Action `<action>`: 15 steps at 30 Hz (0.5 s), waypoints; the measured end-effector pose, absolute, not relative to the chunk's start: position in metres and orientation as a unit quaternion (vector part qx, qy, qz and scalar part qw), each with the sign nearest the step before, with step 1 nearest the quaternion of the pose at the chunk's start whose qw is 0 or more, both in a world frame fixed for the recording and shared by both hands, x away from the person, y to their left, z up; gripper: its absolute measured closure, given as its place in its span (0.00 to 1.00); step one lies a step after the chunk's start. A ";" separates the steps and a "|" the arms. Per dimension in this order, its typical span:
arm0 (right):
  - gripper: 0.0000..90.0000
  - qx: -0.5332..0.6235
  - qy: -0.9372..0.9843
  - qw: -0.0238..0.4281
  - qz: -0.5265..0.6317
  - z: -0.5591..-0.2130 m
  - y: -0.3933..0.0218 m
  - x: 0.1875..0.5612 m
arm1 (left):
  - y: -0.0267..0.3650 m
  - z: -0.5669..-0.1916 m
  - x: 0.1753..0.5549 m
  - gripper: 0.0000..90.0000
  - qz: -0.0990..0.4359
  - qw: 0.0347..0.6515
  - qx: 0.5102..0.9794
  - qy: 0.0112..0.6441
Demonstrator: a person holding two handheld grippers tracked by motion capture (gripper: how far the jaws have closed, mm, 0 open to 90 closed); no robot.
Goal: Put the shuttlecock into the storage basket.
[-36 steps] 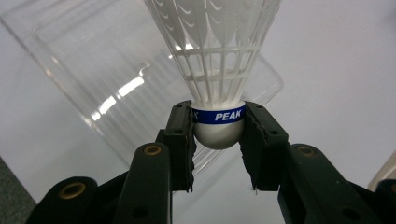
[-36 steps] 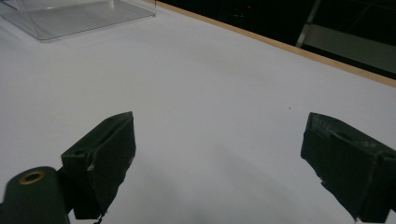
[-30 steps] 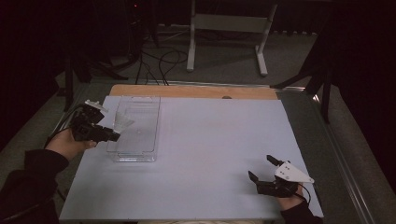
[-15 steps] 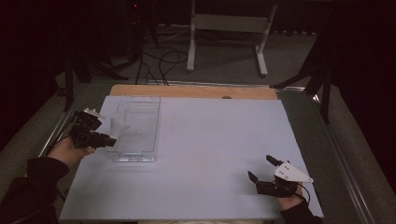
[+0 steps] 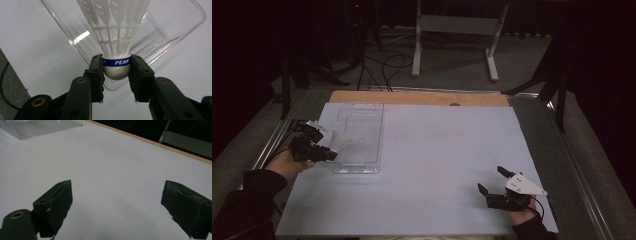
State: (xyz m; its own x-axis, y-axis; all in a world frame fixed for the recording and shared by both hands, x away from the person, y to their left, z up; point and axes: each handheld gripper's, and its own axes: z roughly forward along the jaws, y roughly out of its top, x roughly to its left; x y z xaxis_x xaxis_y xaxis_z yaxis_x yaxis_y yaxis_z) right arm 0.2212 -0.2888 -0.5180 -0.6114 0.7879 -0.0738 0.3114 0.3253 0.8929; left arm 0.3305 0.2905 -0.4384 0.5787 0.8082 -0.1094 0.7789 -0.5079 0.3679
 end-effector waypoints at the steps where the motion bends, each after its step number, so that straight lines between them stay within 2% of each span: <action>1: 0.11 0.356 0.772 0.259 0.459 -0.518 -0.289 0.221 | 0.290 -0.439 0.331 0.73 0.040 0.187 0.868 0.458; 15: 0.11 0.356 0.772 0.260 0.459 -0.518 -0.289 0.221 | 0.281 -0.438 0.337 0.73 0.041 0.142 0.882 0.448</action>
